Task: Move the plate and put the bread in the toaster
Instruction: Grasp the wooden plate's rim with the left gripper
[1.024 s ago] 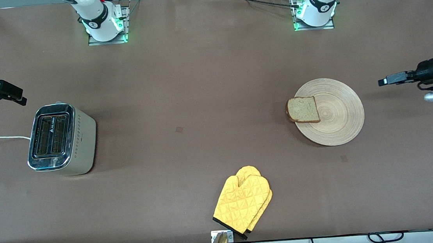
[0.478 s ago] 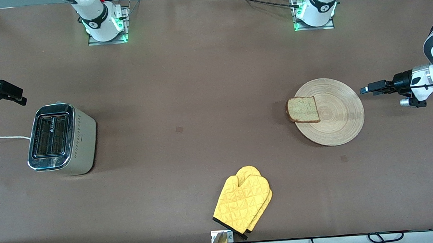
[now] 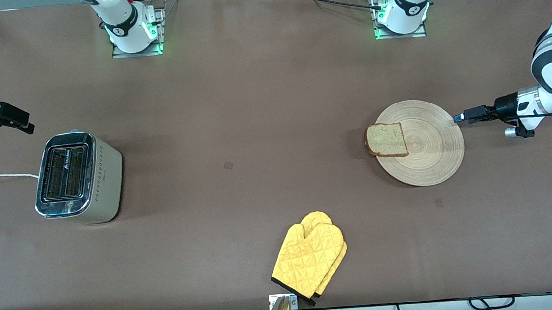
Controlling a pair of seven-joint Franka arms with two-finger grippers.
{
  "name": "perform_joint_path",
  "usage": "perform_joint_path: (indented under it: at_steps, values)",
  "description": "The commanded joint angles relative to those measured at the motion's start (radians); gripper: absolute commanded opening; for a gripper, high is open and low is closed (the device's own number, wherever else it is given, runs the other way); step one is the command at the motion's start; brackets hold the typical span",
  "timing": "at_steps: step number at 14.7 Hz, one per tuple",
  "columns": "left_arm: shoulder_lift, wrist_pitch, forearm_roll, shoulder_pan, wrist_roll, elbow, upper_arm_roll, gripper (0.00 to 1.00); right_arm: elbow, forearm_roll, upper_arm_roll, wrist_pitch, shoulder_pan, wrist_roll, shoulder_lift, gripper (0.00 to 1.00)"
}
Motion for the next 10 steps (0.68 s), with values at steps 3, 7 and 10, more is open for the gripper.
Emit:
perform_joint_path:
  at_steps: [3, 7, 10]
  values:
    - [0.036, 0.014, -0.077, 0.019, 0.056, -0.004, -0.01, 0.94, 0.002, 0.001, 0.015, -0.015, -0.016, -0.013, -0.011, 1.0]
    - [0.064, 0.016, -0.116, 0.013, 0.058, 0.0, -0.013, 0.73, 0.004, 0.001, 0.014, -0.013, -0.018, -0.007, -0.01, 1.0]
    - [0.07, 0.027, -0.117, 0.01, 0.06, 0.003, -0.016, 0.65, 0.004, 0.001, 0.014, -0.013, -0.016, -0.007, -0.008, 1.0]
